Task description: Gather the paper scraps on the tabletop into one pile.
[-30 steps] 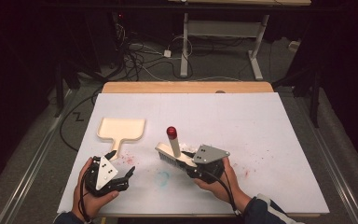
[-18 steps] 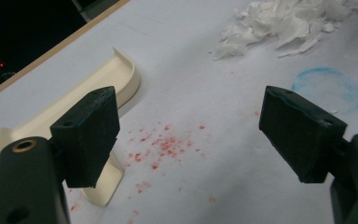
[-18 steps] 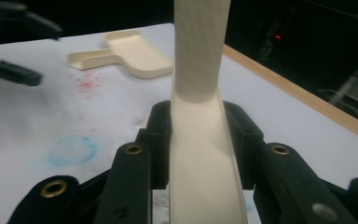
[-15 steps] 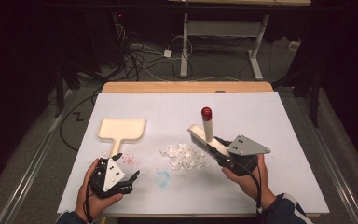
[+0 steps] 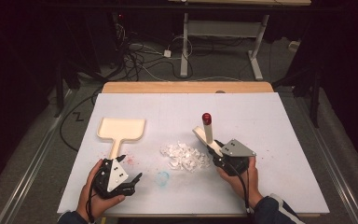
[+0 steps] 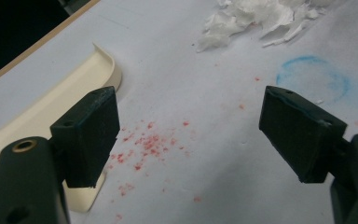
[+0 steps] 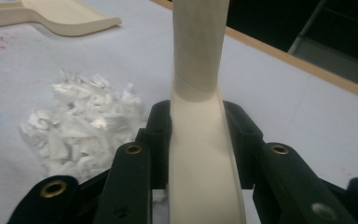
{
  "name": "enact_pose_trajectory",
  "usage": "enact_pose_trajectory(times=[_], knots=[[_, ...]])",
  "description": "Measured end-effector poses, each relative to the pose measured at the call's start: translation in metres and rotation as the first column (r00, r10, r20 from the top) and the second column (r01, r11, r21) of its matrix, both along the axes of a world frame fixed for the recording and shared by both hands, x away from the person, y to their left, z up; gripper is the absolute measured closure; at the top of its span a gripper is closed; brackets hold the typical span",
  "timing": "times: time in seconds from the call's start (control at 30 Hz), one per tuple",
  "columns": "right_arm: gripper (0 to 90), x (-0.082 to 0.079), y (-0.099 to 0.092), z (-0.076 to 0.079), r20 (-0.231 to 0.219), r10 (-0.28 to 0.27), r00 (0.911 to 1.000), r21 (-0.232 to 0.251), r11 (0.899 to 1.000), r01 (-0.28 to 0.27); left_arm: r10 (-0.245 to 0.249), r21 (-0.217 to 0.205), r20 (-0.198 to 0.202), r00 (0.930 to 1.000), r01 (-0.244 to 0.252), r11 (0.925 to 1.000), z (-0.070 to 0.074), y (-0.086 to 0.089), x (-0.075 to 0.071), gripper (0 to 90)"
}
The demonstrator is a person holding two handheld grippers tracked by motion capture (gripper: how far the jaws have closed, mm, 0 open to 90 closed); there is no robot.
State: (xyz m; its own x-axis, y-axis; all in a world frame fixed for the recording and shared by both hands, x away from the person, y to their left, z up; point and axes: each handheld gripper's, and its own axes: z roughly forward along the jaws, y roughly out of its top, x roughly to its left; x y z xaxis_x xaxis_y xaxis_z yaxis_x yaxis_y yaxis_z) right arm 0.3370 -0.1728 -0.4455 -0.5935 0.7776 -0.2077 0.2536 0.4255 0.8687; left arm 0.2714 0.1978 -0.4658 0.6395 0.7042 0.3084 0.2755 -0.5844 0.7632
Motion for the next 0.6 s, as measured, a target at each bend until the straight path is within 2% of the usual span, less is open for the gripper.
enact_pose_trajectory(times=[0.2,0.33,0.43,0.5,0.6], knots=[[68.0,-0.002,0.014,-0.001,-0.042,0.027,0.9988,0.029,0.999,-0.025,0.006,0.0,0.002,1.0,-0.006,1.0,0.001,0.001,0.0,19.1],[68.3,-0.002,0.03,0.002,-0.071,0.056,0.9959,0.084,0.995,-0.05,0.008,-0.002,0.001,1.0,-0.008,1.0,0.001,0.001,0.002,19.1],[68.4,-0.004,0.045,0.003,-0.054,0.065,0.9964,0.079,0.995,-0.061,0.005,-0.003,-0.004,1.0,-0.005,1.0,0.0,0.0,0.002,19.1],[68.4,-0.004,0.053,0.004,-0.063,0.07,0.9955,0.092,0.994,-0.064,-0.002,0.003,-0.008,1.0,0.002,1.0,0.0,-0.001,0.002,19.1],[68.4,-0.004,0.062,0.005,-0.041,0.069,0.9968,0.065,0.996,-0.066,-0.011,0.008,-0.011,0.9999,0.011,0.9999,-0.001,-0.002,0.0,19.1]])
